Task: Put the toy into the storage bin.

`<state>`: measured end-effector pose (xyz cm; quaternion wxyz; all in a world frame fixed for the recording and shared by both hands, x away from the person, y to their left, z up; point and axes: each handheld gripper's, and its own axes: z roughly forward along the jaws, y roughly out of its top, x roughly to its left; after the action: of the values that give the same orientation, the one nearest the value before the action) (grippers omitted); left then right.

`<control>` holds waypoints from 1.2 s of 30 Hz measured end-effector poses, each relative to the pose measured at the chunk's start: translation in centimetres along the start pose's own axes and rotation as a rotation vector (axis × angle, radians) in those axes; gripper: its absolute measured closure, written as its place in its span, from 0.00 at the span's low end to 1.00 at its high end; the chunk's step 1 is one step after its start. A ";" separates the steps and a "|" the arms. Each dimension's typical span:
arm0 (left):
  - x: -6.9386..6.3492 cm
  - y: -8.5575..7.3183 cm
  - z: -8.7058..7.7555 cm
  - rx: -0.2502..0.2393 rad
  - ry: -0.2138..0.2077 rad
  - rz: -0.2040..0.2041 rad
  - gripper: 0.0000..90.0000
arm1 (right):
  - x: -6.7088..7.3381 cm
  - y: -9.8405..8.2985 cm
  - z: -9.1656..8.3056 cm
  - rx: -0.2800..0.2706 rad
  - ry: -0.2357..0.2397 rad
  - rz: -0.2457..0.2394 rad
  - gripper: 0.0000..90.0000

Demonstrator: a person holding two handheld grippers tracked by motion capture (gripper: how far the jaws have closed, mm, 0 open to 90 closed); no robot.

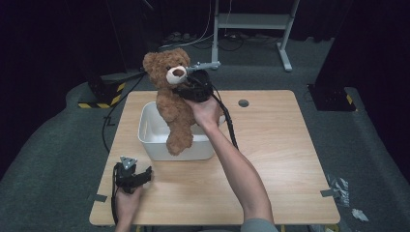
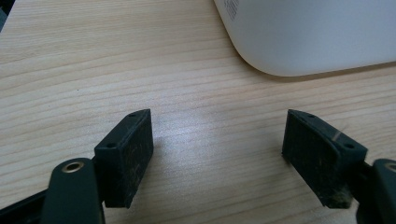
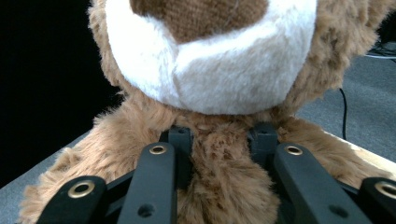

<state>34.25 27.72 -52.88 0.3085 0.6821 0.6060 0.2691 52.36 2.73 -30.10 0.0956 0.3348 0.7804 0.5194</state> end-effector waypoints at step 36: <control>0.0 0.0 0.0 0.006 0.001 0.007 0.27 | -0.7 -2.1 2.6 0.060 0.005 0.040 0.76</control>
<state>34.23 27.75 -52.84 0.3051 0.6848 0.6047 0.2688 53.29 3.74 -33.25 0.0732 0.3520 0.7890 0.4982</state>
